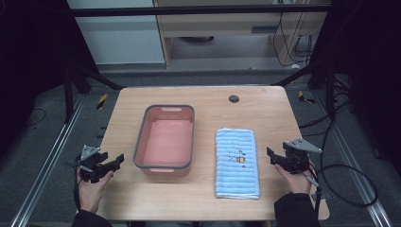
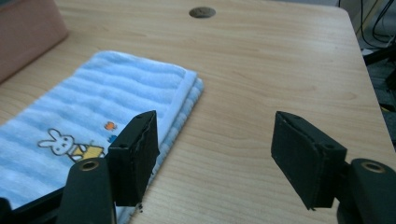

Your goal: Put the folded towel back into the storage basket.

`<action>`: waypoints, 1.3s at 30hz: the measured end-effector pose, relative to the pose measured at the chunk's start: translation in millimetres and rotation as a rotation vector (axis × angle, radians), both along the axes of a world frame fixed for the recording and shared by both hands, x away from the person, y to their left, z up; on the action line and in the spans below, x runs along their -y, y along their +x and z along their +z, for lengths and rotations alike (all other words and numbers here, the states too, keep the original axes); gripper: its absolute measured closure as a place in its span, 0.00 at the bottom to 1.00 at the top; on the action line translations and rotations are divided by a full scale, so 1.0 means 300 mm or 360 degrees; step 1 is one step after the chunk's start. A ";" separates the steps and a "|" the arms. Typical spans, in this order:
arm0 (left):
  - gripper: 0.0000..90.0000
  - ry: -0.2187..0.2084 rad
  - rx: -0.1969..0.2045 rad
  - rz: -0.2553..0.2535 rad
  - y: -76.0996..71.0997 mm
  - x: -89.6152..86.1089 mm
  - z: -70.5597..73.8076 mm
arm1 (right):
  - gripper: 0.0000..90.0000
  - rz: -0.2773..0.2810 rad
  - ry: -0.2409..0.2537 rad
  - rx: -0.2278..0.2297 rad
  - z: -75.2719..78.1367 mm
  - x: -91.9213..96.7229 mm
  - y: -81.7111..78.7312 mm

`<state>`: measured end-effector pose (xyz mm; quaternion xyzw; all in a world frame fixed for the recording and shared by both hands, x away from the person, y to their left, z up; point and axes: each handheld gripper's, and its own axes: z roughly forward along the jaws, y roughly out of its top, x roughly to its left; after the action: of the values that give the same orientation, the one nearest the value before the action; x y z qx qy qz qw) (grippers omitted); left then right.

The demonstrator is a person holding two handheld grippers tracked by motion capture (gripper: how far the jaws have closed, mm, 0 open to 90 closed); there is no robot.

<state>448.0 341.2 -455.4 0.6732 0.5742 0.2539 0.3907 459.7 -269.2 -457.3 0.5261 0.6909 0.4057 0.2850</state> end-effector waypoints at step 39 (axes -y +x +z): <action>0.37 -0.0086 0.0253 -0.0195 -0.006 0.172 0.229 | 0.38 0.0138 0.0104 0.0120 0.180 -0.019 -0.001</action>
<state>446.1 289.7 -386.7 0.6740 0.5058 0.2667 0.4677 459.4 -263.4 -403.3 0.4892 0.6882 0.4595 0.2755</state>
